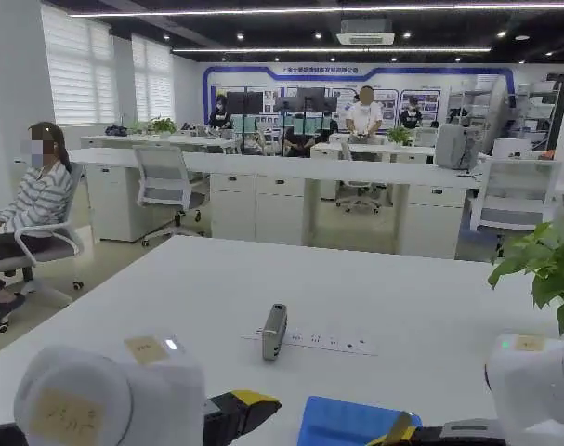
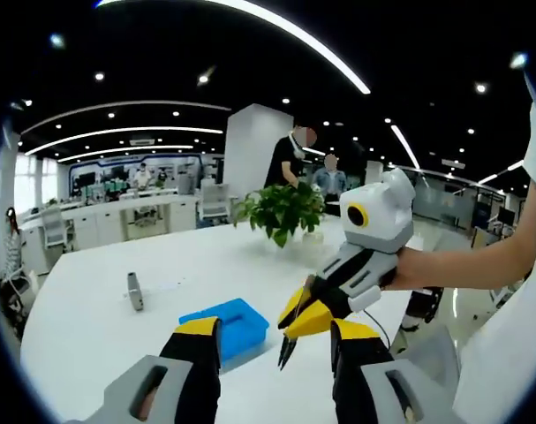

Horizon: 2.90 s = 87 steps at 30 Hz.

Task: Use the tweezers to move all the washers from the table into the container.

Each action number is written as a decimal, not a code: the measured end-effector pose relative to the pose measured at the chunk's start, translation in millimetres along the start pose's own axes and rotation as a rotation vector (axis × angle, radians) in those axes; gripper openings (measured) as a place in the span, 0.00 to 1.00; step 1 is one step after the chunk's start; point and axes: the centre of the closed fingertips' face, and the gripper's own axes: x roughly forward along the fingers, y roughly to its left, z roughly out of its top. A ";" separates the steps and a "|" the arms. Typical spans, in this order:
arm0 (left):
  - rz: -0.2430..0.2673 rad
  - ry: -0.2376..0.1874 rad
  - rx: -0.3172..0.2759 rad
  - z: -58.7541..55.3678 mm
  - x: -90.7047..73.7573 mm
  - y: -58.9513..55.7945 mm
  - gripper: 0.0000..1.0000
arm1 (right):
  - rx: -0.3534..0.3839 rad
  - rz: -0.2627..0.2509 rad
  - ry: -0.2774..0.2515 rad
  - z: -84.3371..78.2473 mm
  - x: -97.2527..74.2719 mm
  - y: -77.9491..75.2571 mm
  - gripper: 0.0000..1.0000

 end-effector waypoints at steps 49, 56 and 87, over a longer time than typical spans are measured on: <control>-0.563 0.033 0.112 20.0 -2.2 -54.6 0.00 | -0.032 0.245 0.016 -31.1 1.2 53.1 0.12; -0.573 0.015 0.098 25.7 -8.0 -52.2 0.00 | -0.006 0.246 -0.025 -29.7 -0.4 53.3 0.06; -0.511 0.379 0.302 -63.0 -8.5 -23.8 0.00 | -0.289 0.198 0.375 -79.5 -3.2 20.3 0.00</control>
